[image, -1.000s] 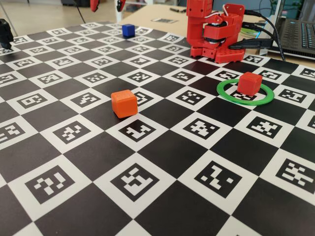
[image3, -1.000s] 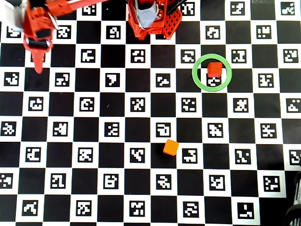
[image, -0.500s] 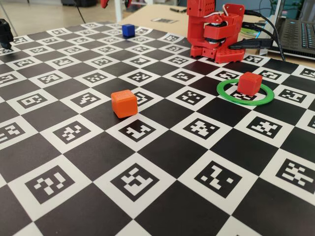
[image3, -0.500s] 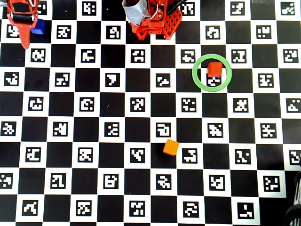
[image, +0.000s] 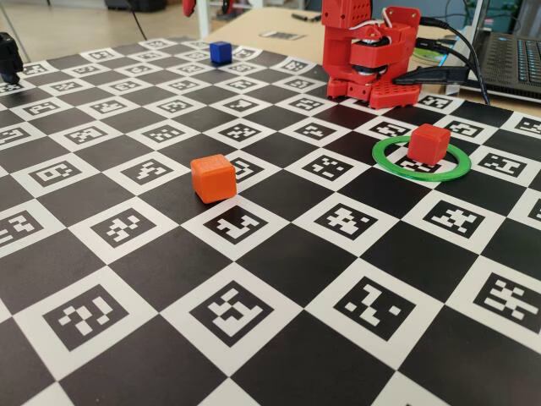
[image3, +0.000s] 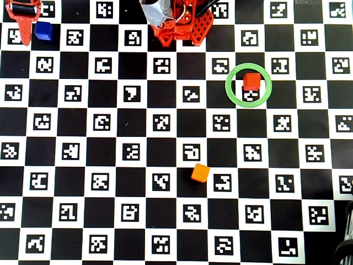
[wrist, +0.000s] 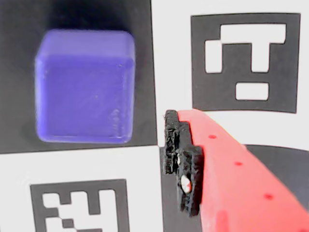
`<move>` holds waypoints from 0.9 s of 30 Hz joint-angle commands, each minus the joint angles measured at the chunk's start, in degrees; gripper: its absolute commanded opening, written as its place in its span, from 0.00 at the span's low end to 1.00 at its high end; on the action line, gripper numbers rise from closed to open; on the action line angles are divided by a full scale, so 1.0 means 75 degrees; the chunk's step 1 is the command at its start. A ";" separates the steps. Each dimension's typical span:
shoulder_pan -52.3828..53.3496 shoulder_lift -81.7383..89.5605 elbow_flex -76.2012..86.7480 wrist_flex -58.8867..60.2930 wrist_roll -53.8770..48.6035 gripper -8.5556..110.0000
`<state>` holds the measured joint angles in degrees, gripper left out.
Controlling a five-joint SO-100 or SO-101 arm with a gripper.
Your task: Grab the red cube then put it in the green circle then put the blue cube on top and finally the orange cube on top
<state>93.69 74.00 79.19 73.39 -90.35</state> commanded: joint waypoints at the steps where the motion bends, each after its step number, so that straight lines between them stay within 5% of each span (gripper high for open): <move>1: 0.0105 0.0270 0.0047 -0.0176 -0.0012 0.44; 27: 0.0012 -0.0176 0.1711 -0.2109 0.0023 0.44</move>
<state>93.87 70.93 92.55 58.27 -90.35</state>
